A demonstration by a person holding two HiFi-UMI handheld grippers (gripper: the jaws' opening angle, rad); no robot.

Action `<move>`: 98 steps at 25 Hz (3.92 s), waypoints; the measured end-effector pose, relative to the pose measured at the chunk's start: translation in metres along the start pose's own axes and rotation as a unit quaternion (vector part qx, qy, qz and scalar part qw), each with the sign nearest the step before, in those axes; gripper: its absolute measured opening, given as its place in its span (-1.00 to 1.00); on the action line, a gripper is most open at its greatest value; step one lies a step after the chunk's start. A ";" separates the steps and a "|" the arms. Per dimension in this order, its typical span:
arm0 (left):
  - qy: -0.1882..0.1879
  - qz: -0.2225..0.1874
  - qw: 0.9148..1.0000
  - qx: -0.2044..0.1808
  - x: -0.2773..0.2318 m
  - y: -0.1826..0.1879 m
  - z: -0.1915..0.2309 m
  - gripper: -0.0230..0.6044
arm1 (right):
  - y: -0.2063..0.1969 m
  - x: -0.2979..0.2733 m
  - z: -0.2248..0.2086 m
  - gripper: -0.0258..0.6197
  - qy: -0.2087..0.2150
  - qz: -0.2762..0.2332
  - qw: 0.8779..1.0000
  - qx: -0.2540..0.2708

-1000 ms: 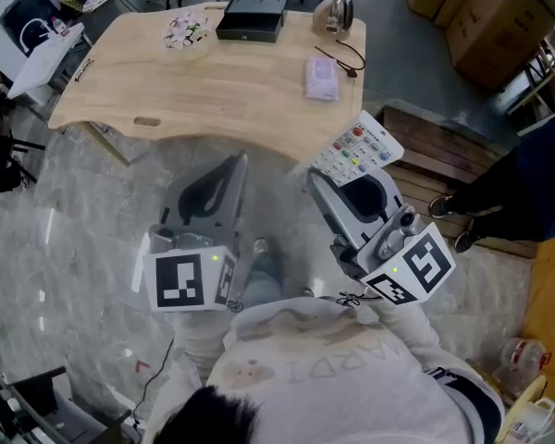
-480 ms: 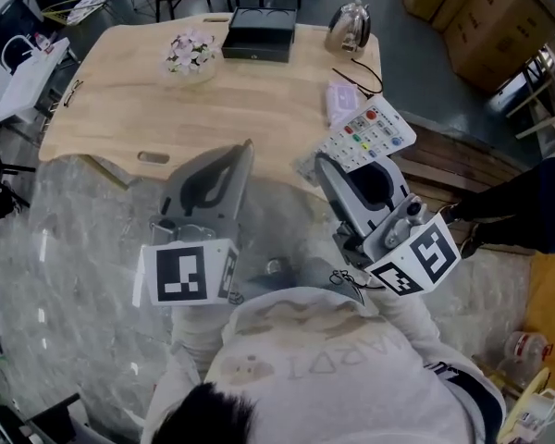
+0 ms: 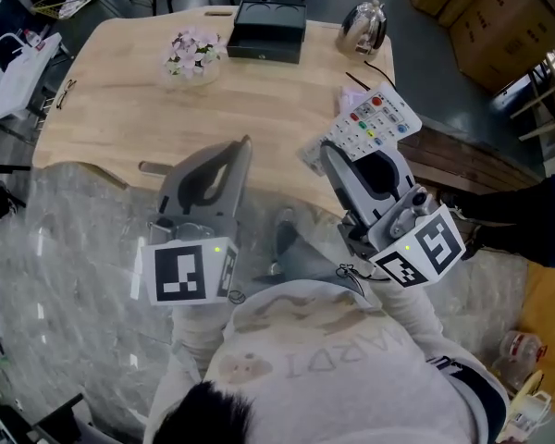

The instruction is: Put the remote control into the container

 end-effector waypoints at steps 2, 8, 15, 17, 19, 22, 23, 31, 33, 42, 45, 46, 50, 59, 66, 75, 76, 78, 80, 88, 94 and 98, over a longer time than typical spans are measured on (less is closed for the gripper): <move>0.004 0.004 1.000 0.000 -0.019 -0.006 0.013 -0.93 | -0.003 -0.022 -0.016 -0.59 0.002 0.003 1.000 0.000; 0.006 0.008 1.000 -0.007 -0.083 -0.014 0.038 -0.93 | -0.003 -0.074 -0.071 -0.59 0.006 0.002 1.000 -0.001; -0.006 0.016 1.000 -0.011 -0.168 -0.020 0.054 -0.93 | -0.005 -0.121 -0.140 -0.59 0.002 -0.002 1.000 -0.011; -0.009 0.019 1.000 -0.013 -0.186 -0.022 0.055 -0.93 | -0.007 -0.129 -0.157 -0.59 -0.001 0.001 1.000 -0.013; -0.010 0.021 1.000 -0.016 -0.203 -0.025 0.057 -0.93 | -0.008 -0.139 -0.175 -0.59 -0.005 0.004 1.000 -0.011; -0.012 0.034 0.999 -0.014 -0.220 -0.034 0.062 -0.93 | -0.015 -0.155 -0.196 -0.59 -0.015 0.011 1.000 -0.006; -0.013 0.040 0.999 -0.013 -0.225 -0.038 0.064 -0.93 | -0.017 -0.159 -0.203 -0.59 -0.020 0.016 1.000 -0.003; -0.055 0.056 0.997 -0.004 -0.273 -0.061 0.076 -0.93 | -0.039 -0.202 -0.261 -0.59 -0.066 0.078 0.994 0.048; -0.064 0.056 0.996 0.001 -0.285 -0.067 0.083 -0.93 | -0.046 -0.217 -0.274 -0.59 -0.076 0.097 0.990 0.062; -0.091 0.063 0.994 0.020 -0.323 -0.101 0.124 -0.93 | -0.094 -0.294 -0.332 -0.59 -0.101 0.218 0.959 0.149; -0.099 0.062 0.993 0.027 -0.330 -0.111 0.134 -0.93 | -0.118 -0.318 -0.345 -0.59 -0.099 0.261 0.944 0.174; -0.101 0.063 0.992 0.031 -0.331 -0.115 0.137 -0.93 | -0.126 -0.325 -0.348 -0.59 -0.098 0.275 0.939 0.180; -0.109 0.085 0.989 0.046 -0.335 -0.127 0.149 -0.93 | -0.158 -0.348 -0.357 -0.59 -0.091 0.325 0.920 0.201; -0.122 0.094 0.986 0.057 -0.343 -0.146 0.168 -0.93 | -0.226 -0.382 -0.380 -0.59 -0.053 0.461 0.833 0.301; -0.123 0.096 0.986 0.059 -0.345 -0.153 0.180 -0.93 | -0.262 -0.396 -0.396 -0.59 -0.039 0.545 0.763 0.345; -0.117 0.103 0.986 0.061 -0.348 -0.161 0.194 -0.93 | -0.290 -0.408 -0.412 -0.59 -0.039 0.617 0.676 0.400; -0.116 0.103 0.986 0.061 -0.349 -0.162 0.195 -0.93 | -0.293 -0.409 -0.413 -0.59 -0.036 0.621 0.671 0.404; -0.115 0.104 0.986 0.060 -0.350 -0.164 0.198 -0.93 | -0.297 -0.411 -0.415 -0.59 -0.031 0.626 0.660 0.415; -0.113 0.103 0.986 0.060 -0.351 -0.165 0.200 -0.93 | -0.301 -0.412 -0.416 -0.59 -0.026 0.631 0.651 0.421; -0.112 0.107 0.986 0.062 -0.353 -0.168 0.204 -0.93 | -0.305 -0.414 -0.417 -0.59 -0.011 0.642 0.635 0.430; -0.112 0.105 0.986 0.063 -0.351 -0.166 0.204 -0.93 | -0.304 -0.406 -0.414 -0.37 0.011 0.663 0.628 0.406; -0.112 0.103 0.986 0.063 -0.349 -0.164 0.203 -0.93 | -0.294 -0.398 -0.410 -0.36 0.027 0.672 0.627 0.393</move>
Point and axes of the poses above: the fingertips, and each gripper's own axes: x backward along the fingers, z to its left, y out of its top, the point moved 8 cm from there along x, backward along the fingers, and after that the axes turned 6 degrees about -x, right-handed, at the moved point
